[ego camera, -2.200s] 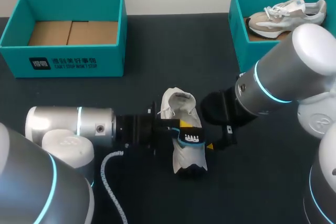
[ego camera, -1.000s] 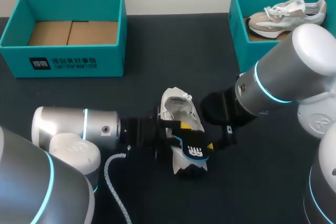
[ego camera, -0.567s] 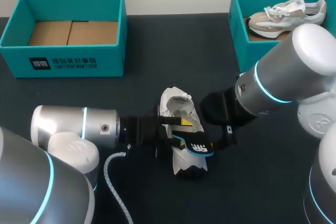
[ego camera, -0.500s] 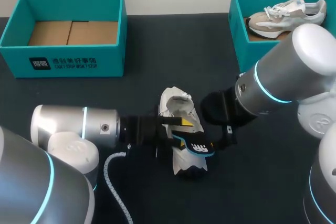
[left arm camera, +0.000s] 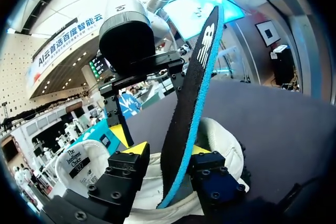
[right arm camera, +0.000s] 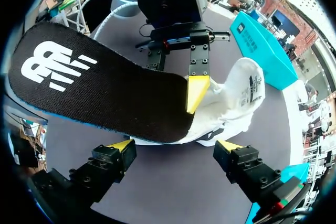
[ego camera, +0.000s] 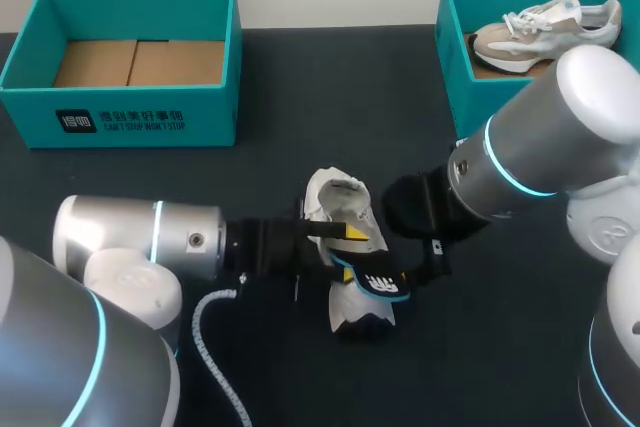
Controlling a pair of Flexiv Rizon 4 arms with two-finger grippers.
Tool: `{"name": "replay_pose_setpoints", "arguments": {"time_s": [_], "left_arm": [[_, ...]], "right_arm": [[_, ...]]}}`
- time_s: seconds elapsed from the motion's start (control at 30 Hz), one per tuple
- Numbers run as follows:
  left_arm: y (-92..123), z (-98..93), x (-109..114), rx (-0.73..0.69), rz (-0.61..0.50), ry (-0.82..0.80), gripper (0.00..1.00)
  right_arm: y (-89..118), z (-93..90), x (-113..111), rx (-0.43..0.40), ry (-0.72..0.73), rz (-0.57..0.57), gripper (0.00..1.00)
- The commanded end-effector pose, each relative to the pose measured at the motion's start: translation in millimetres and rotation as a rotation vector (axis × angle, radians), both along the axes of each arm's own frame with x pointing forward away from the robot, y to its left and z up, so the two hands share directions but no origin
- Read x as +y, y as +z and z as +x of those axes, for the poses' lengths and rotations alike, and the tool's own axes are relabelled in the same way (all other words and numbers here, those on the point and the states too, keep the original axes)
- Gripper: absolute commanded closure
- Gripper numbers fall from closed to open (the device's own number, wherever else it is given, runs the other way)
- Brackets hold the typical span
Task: Take the shoe out of the shoebox, open the shoe tongue, remove and reinsert the insole, then place the shoe into the shoebox
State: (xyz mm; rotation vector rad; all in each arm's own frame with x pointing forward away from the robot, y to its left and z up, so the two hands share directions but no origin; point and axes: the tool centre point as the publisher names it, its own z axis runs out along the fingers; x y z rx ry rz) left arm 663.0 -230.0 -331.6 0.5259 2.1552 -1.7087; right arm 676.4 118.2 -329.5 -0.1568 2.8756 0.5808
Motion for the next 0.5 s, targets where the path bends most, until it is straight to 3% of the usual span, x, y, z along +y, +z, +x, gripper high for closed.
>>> {"name": "replay_pose_setpoints", "arguments": {"time_s": [0.03, 0.33, 0.4, 0.47, 0.5], "left_arm": [[9, -9.4, 9, -0.006, -0.002, 0.001, 0.54], [21, -23.4, 16, -0.025, -0.024, 0.001, 0.61], [23, -26.1, 17, -0.033, -0.031, 0.0, 0.69], [24, -27.6, 17, -0.036, -0.033, -0.001, 1.0], [23, -28.5, 17, -0.04, -0.03, -0.005, 1.0]], "right_arm": [[-1, -1.3, 0, -0.003, 0.0, 0.002, 0.0], [-1, -1.3, 0, -0.003, 0.0, 0.002, 0.0], [-1, -1.3, 0, -0.003, 0.0, 0.002, 0.0], [-1, -1.3, 0, -0.003, 0.0, 0.002, 0.0], [-1, -1.3, 0, -0.003, 0.0, 0.002, 0.0]]}}
